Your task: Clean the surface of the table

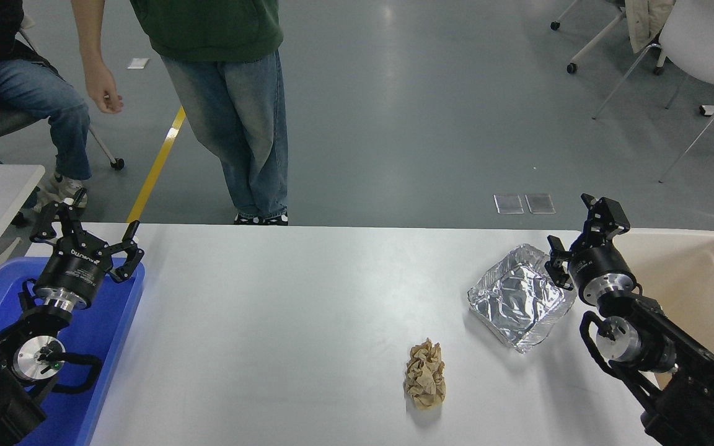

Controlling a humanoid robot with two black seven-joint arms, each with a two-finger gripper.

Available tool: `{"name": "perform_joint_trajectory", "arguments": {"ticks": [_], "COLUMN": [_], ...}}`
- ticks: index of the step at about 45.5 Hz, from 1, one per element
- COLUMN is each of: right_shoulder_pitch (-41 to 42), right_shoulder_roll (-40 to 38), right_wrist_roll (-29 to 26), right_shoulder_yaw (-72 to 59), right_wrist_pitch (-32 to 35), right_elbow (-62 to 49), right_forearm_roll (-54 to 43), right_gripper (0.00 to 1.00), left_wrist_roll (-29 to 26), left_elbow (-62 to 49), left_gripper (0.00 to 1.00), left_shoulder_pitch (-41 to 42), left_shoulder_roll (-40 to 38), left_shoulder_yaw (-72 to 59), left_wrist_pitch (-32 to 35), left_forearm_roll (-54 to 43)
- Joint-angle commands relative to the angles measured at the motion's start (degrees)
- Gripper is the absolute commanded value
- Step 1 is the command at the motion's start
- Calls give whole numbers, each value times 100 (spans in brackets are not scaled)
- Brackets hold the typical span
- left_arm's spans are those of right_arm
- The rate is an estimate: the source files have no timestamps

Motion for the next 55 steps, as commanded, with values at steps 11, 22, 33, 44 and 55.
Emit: {"name": "perform_joint_trajectory", "arguments": {"ticks": [11,22,33,44,55], "right_shoulder_pitch": [39,39,39,443,980], "right_shoulder_roll": [-412,-1009,-1774,-2644,-3216], "right_wrist_roll": [-707,-1868,-1974,-2475,-2932], "right_shoulder_yaw": [-420,-825,-1133,-1765,-2627], "right_wrist_pitch": [-501,-880,-863,-810,807], "right_elbow": [494,1127,1611,2191,2121], "right_forearm_roll": [371,151,160,-349,-631], "right_gripper": [100,100,100,100,100], "left_wrist_roll": [0,0,0,0,0], "left_elbow": [1,1,1,1,1], "left_gripper": [100,100,100,100,100], "left_shoulder_pitch": [0,0,0,0,0], "left_shoulder_roll": [0,0,0,0,0], "left_shoulder_yaw": [0,0,0,0,0], "left_wrist_pitch": [-1,0,-9,-9,0], "left_forearm_roll": [0,0,0,0,0]}}
